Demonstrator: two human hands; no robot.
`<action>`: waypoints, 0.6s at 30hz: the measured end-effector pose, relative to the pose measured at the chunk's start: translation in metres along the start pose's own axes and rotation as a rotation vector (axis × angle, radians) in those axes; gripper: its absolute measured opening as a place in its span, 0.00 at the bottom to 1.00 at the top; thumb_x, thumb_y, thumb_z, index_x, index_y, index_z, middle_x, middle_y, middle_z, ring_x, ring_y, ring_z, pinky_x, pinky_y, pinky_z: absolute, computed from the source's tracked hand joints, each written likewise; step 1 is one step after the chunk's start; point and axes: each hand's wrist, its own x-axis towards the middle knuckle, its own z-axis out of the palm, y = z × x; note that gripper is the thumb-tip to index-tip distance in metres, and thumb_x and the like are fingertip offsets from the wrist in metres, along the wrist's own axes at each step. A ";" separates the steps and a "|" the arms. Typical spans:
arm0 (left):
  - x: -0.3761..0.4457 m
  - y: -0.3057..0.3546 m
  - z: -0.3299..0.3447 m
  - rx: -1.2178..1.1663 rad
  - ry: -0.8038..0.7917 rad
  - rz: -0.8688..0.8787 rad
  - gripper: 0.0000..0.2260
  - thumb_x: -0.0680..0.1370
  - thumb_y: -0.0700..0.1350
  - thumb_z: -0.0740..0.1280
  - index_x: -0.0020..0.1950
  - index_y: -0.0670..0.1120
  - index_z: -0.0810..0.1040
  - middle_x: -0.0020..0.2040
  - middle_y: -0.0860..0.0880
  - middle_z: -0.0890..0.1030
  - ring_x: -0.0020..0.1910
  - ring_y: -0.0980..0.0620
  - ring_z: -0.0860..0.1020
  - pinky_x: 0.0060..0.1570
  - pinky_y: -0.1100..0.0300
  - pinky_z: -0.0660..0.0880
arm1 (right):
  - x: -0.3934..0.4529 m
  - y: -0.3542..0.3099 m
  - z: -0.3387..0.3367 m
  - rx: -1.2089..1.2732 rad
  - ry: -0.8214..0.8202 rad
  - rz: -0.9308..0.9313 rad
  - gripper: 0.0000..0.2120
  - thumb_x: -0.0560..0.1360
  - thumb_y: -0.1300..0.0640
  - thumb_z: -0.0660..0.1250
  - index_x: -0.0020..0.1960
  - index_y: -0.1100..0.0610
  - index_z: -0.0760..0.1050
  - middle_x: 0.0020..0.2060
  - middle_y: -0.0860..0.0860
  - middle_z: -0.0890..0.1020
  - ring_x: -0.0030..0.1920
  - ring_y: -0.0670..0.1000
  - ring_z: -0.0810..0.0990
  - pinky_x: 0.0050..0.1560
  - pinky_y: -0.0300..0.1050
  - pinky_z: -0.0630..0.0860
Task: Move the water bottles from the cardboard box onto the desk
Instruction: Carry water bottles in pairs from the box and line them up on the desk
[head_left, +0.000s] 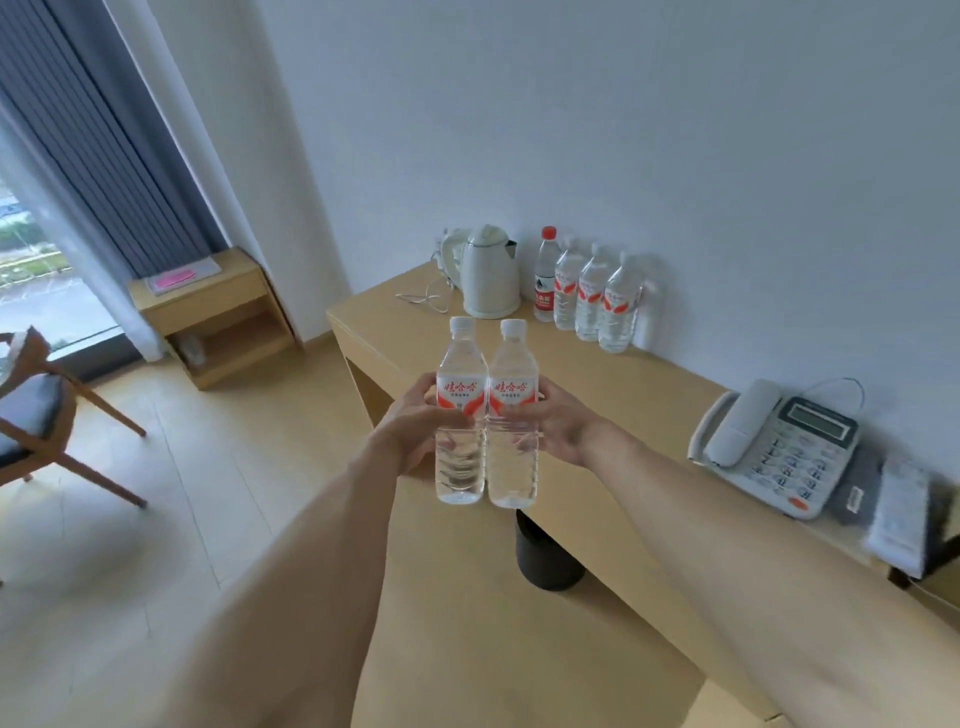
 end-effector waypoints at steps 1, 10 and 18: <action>0.016 0.003 0.008 0.015 -0.035 -0.014 0.37 0.60 0.30 0.75 0.68 0.46 0.73 0.59 0.37 0.82 0.60 0.36 0.80 0.64 0.33 0.73 | 0.004 -0.001 -0.011 0.014 0.040 0.001 0.30 0.69 0.62 0.77 0.68 0.53 0.72 0.58 0.56 0.83 0.54 0.55 0.83 0.48 0.53 0.76; 0.157 0.013 0.082 0.160 -0.377 -0.033 0.32 0.70 0.25 0.72 0.69 0.47 0.72 0.55 0.39 0.80 0.53 0.39 0.79 0.49 0.45 0.73 | 0.019 -0.012 -0.106 0.031 0.441 0.011 0.29 0.72 0.65 0.75 0.69 0.53 0.71 0.60 0.56 0.82 0.58 0.56 0.82 0.42 0.49 0.76; 0.268 0.031 0.125 0.285 -0.658 -0.046 0.31 0.69 0.26 0.73 0.69 0.43 0.72 0.56 0.40 0.81 0.54 0.41 0.80 0.48 0.49 0.75 | 0.049 -0.020 -0.148 0.026 0.815 0.057 0.24 0.69 0.62 0.79 0.62 0.50 0.77 0.54 0.49 0.85 0.55 0.49 0.83 0.48 0.45 0.76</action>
